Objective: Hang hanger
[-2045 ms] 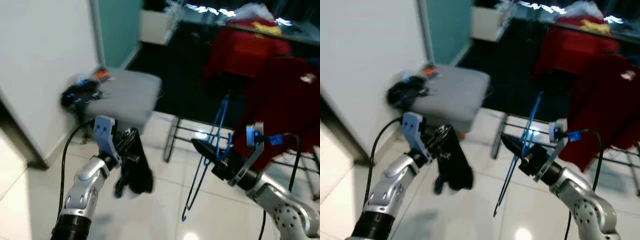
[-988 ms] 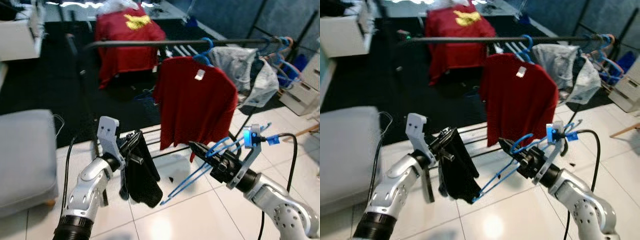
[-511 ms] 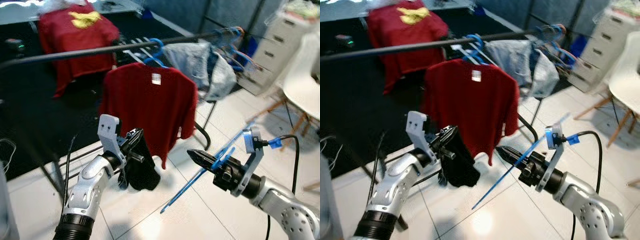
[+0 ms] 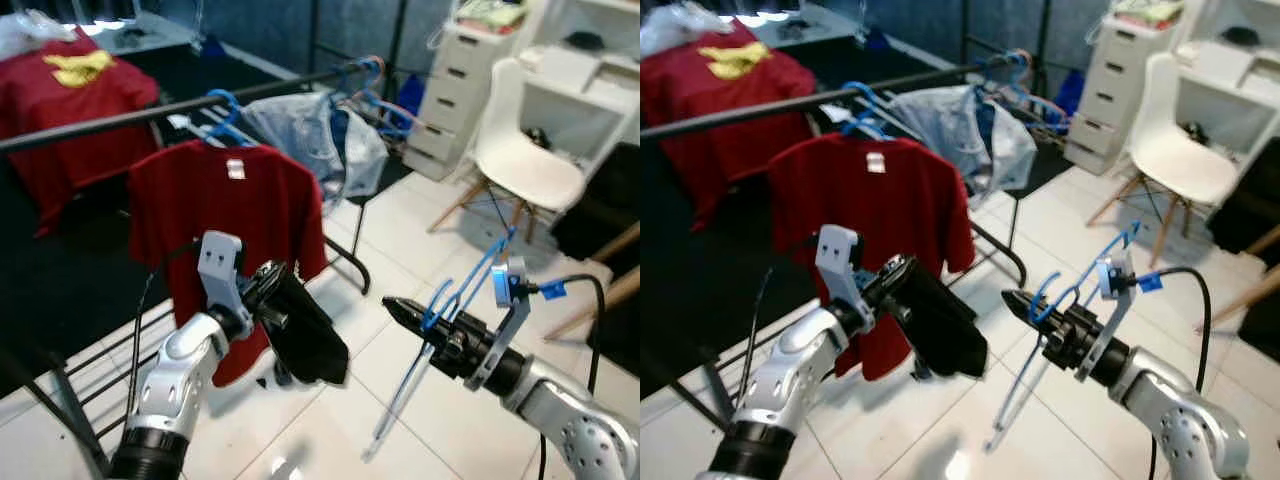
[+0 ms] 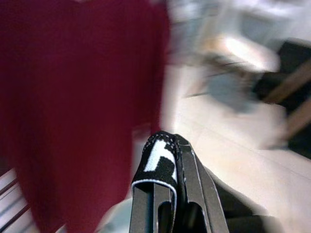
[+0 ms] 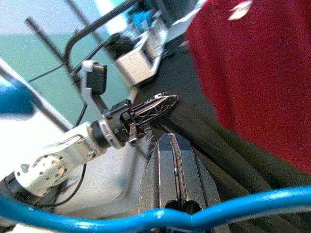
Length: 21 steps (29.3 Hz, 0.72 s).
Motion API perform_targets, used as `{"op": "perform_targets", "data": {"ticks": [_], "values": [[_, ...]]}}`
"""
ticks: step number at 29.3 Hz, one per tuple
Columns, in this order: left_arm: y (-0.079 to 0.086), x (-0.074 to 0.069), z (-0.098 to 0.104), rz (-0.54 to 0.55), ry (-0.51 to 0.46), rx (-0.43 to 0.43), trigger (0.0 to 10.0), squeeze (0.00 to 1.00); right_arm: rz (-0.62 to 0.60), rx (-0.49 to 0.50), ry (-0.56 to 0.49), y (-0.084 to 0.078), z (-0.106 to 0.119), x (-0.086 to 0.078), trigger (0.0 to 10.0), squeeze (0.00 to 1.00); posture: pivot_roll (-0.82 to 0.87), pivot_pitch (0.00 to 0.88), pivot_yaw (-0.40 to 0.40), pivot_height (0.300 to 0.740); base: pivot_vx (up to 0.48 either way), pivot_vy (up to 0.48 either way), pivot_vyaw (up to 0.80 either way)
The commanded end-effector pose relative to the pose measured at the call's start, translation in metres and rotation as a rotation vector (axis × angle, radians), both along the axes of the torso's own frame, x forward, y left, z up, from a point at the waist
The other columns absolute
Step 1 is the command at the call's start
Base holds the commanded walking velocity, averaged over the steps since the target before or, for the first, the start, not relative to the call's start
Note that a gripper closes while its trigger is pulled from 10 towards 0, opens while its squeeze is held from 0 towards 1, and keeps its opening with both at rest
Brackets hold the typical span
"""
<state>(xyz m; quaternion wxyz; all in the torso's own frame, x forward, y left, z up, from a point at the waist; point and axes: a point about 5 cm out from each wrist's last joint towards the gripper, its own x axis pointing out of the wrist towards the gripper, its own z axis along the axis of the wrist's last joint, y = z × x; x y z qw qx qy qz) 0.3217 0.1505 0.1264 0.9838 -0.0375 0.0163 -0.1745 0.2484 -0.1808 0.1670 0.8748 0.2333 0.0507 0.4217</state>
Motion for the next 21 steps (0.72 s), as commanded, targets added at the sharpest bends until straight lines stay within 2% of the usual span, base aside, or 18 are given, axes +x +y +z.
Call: {"op": "perform_targets", "data": {"ticks": [1,2,3,4,14,17,19,20,21], "values": [[0.007,-0.002,-0.009,0.03,0.036,0.023,10.0,0.0,-0.005,-0.003,-0.001,-0.001,-0.002,-0.002,10.0,0.0,0.02,0.128,-0.062,0.74,0.0,0.0,0.73],[0.016,-0.003,-0.016,0.091,0.069,0.062,10.0,0.0,0.005,-0.001,-0.003,0.0,-0.001,-0.003,10.0,0.0,0.02,0.13,-0.063,0.74,0.0,0.0,0.73],[0.016,-0.003,-0.016,0.091,0.069,0.062,10.0,0.0,0.005,-0.001,-0.003,0.0,-0.001,-0.003,10.0,0.0,0.02,0.13,-0.063,0.74,0.0,0.0,0.73],[0.024,-0.005,-0.022,0.138,0.097,0.09,10.0,0.0,0.019,0.005,-0.007,0.0,-0.001,-0.004,10.0,0.0,0.02,0.131,-0.064,0.74,0.0,0.0,0.73],[0.03,-0.008,-0.027,0.166,0.126,0.098,10.0,0.0,0.037,0.014,-0.011,0.001,0.0,-0.006,10.0,0.0,0.03,0.131,-0.063,0.74,0.0,0.0,0.73],[0.032,-0.01,-0.034,0.165,0.155,0.087,10.0,0.0,-0.061,-0.012,-0.002,-0.006,-0.005,0.003,10.0,0.0,0.03,0.129,-0.062,0.74,0.0,0.0,0.0],[0.032,-0.01,-0.034,0.165,0.155,0.087,10.0,0.0,-0.061,-0.012,-0.002,-0.006,-0.005,0.003,10.0,0.0,0.03,0.129,-0.062,0.74,0.0,0.0,0.0],[0.033,-0.01,-0.038,0.169,0.168,0.083,10.0,0.0,-0.123,-0.015,0.013,-0.012,-0.01,0.007,10.0,0.0,0.02,0.127,-0.063,0.74,0.0,0.0,0.0],[0.033,-0.01,-0.038,0.169,0.168,0.083,10.0,0.0,-0.123,-0.015,0.013,-0.012,-0.01,0.007,10.0,0.0,0.02,0.127,-0.063,0.74,0.0,0.0,0.0]]}}
